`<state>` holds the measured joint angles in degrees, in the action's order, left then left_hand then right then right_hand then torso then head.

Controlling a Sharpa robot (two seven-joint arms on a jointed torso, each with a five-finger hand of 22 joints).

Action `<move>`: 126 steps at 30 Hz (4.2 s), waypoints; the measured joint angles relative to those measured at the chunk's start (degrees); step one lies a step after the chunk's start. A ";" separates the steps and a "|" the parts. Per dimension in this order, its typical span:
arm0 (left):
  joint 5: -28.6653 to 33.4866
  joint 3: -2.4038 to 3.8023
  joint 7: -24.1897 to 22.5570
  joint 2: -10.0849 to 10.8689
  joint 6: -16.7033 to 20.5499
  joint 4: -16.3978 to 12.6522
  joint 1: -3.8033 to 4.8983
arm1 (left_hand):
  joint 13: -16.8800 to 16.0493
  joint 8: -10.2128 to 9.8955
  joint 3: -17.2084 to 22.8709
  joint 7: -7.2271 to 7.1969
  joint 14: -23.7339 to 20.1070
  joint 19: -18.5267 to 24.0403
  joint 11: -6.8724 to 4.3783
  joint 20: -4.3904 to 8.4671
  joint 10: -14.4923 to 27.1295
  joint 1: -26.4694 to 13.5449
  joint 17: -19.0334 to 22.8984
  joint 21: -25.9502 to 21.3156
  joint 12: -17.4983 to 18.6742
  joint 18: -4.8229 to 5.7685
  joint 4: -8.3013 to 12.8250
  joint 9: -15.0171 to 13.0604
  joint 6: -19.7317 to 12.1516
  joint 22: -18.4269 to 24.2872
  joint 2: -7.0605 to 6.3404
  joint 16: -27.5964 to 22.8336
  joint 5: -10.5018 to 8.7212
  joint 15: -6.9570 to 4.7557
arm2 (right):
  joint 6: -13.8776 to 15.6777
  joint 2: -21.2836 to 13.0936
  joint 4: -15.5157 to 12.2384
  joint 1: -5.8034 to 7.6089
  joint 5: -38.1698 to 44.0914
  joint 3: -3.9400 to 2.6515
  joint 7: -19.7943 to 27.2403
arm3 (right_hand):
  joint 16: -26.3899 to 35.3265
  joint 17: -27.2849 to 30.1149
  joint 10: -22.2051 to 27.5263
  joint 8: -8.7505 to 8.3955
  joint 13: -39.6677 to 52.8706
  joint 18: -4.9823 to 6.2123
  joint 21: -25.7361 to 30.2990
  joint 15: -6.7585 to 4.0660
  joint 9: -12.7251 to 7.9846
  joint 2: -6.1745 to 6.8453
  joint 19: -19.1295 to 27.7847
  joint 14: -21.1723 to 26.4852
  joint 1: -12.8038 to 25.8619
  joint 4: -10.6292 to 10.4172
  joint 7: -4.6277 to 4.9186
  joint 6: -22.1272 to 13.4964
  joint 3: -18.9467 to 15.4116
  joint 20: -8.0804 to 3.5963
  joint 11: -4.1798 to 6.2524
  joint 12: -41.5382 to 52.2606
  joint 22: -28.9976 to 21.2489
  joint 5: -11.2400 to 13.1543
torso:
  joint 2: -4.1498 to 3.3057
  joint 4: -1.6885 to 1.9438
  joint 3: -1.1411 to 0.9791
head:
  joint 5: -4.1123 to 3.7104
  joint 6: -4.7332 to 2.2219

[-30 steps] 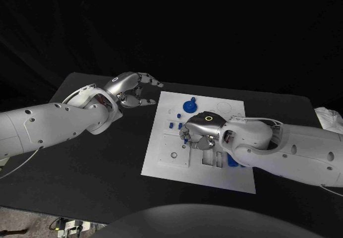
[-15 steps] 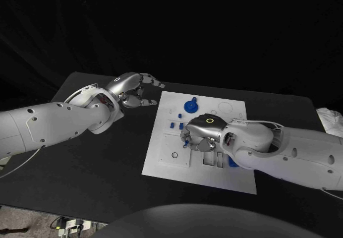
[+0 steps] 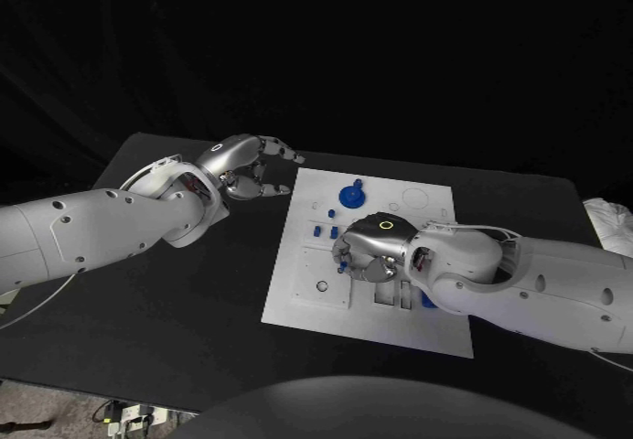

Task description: Assemble the parts on the task board

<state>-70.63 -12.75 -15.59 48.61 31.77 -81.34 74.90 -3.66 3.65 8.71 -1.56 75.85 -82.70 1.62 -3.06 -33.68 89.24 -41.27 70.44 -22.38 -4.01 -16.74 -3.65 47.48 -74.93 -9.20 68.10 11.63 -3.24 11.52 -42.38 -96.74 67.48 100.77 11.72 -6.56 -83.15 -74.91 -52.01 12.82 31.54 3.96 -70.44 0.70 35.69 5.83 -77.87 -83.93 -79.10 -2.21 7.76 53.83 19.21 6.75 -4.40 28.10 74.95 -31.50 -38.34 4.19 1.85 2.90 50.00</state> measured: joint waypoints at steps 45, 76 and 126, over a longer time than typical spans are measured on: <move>-0.03 -0.01 0.44 -0.30 -0.61 0.62 -0.41 | 0.00 0.00 0.00 0.21 -0.18 0.00 0.00 0.00 0.00 0.00 0.28 -0.21 0.00 0.00 0.00 -0.01 0.22 0.02 0.00 0.00 0.00 0.18 | 1.26 0.13 -0.47 -0.27 -0.78 0.01 0.10 | 0.00 -0.03 0.00 -0.10 -0.12 0.00 0.24 0.00 0.01 0.00 0.00 0.00 0.00 0.18 0.00 0.00 0.18 0.00 0.00 0.00 -0.03 0.01 | -0.01 -0.20 -0.07 | 0.71 0.00; -0.04 -0.01 0.98 -0.40 -1.37 0.53 -0.44 | -0.01 0.00 0.00 0.42 -0.17 0.00 0.21 0.00 0.21 0.00 0.44 -0.21 0.00 0.00 0.00 -0.01 0.00 0.02 0.00 -0.23 0.00 0.17 | 1.17 0.35 0.00 -0.99 -0.96 -0.04 0.06 | 0.00 -0.01 -0.20 -0.10 -0.17 0.00 0.24 0.00 0.10 0.00 0.00 0.00 0.00 0.32 0.00 0.00 0.32 0.00 -0.21 0.00 -0.05 0.02 | -0.03 -0.28 -0.08 | 0.99 0.00; -0.08 -0.01 1.32 0.16 -1.65 0.23 -0.98 | 0.00 0.01 0.00 0.85 -0.37 0.20 0.20 -0.20 0.20 -0.09 0.64 -0.42 0.00 0.00 0.00 -0.03 0.44 0.02 0.09 -0.23 0.00 0.37 | 13.85 -12.35 -4.10 3.12 -5.69 -0.24 4.62 | 0.22 0.20 12.74 -6.41 -0.80 0.89 3.99 2.67 -12.32 0.68 2.65 1.85 4.37 -2.73 -2.79 -12.02 -4.78 2.89 -3.50 1.18 -0.03 14.64 | -0.05 -0.43 -0.09 | -0.16 0.00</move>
<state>-70.71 -12.76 -14.27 48.76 30.12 -81.12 73.93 -3.66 3.66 8.71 -0.71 75.47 -82.50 1.82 -3.26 -33.48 89.16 -40.63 70.02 -22.38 -4.01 -16.74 -3.68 47.92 -74.91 -9.11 67.87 11.63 -2.87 25.37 -54.72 -100.84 70.60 95.08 11.49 -1.94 -82.93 -74.71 -39.26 6.41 30.75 4.85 -66.45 3.38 23.36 6.51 -75.22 -82.08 -74.73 -4.94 4.97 41.81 14.43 9.64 -7.90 29.27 74.92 -16.87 -38.40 3.76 1.76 2.74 50.00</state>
